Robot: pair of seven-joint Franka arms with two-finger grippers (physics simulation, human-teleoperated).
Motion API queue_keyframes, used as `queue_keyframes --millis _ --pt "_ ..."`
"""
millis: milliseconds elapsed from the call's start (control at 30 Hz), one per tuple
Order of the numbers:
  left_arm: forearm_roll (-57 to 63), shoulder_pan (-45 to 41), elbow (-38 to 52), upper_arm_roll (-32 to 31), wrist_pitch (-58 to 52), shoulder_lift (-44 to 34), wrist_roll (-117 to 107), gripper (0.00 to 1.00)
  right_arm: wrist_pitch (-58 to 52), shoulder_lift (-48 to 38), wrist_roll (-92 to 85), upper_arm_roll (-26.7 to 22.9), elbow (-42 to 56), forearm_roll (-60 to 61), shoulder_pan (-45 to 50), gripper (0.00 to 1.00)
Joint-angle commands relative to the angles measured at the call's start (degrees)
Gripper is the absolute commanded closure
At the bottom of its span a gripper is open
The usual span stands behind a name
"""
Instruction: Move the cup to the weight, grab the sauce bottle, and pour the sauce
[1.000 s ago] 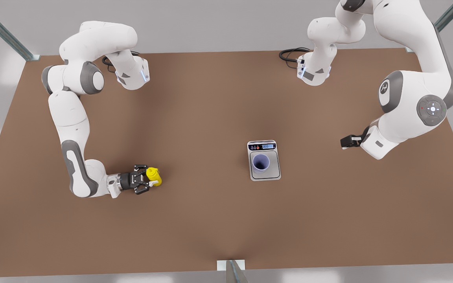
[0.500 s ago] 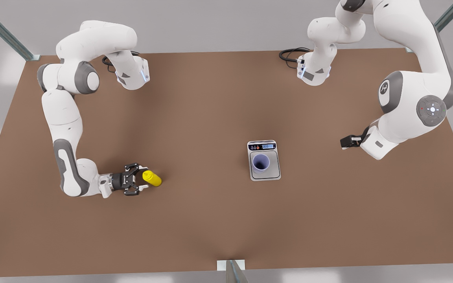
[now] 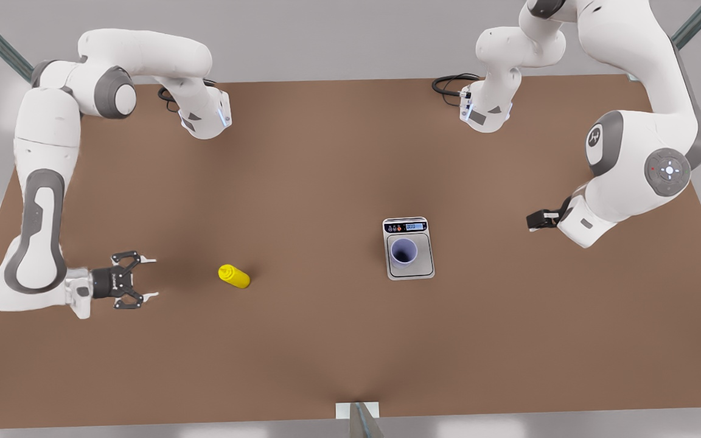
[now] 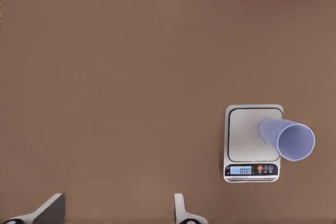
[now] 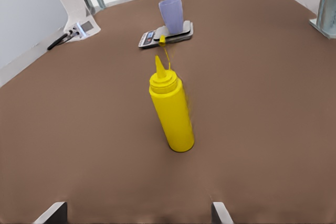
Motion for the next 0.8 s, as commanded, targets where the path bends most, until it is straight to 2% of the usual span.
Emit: queue_keyframes --millis 0,67,133,200,300,333,367,400,467,567,633,767 --pt "0.09 0.12 0.0 0.11 0.0 -0.01 0.2 0.0 2.34 -0.65 4.2 0.08 0.95 -0.78 0.09 0.0" --pt "0.09 0.12 0.0 0.11 0.35 0.08 0.12 0.0 9.63 -0.56 23.62 0.34 3.67 -3.77 0.71 0.0" --pt "0.09 0.12 0.0 0.2 0.35 0.08 0.2 0.0 13.95 -0.65 46.47 0.08 7.63 -12.21 3.17 0.0" --pt "0.09 0.03 0.0 0.2 0.26 0.08 -0.15 0.0 15.61 -2.49 62.56 -0.01 7.72 -22.83 5.63 0.0" --pt "0.09 0.03 0.0 0.28 0.09 -0.01 0.2 0.0 15.79 -5.3 82.16 -0.45 9.39 -29.44 6.07 0.0" --pt "0.09 0.03 -0.09 0.28 0.0 -0.01 -0.15 0.0 15.79 -7.94 85.07 -0.36 9.12 -30.05 6.95 0.0" --pt "0.18 0.03 0.0 0.2 0.17 0.17 -0.15 0.0 15.79 -11.54 87.09 -3.16 7.72 -31.11 10.1 0.0" --pt "0.7 0.21 0.0 0.37 0.7 0.26 0.29 0.0 15.44 -15.41 92.62 -8.71 4.38 -31.02 15.65 0.0" --pt "-0.35 0.12 -0.09 0.55 1.58 0.17 -1.47 0.0 15.27 -22.35 99.3 -10.38 -2.3 -30.93 19.25 0.0" --pt "0.53 0.56 0.0 0.64 0.88 -0.18 0.03 0.0 15.27 -30.62 102.91 -10.38 -9.24 -31.28 22.86 0.0" --pt "0.44 0.56 0.09 0.64 0.88 -0.18 -0.15 0.0 15.35 -33.08 103.44 -10.38 -11.62 -31.46 23.56 0.0" --pt "0.44 0.3 0.09 0.55 0.62 -0.45 -0.85 0.0 15.44 -32.99 103.35 -10.38 -11.62 -31.55 23.65 0.0"
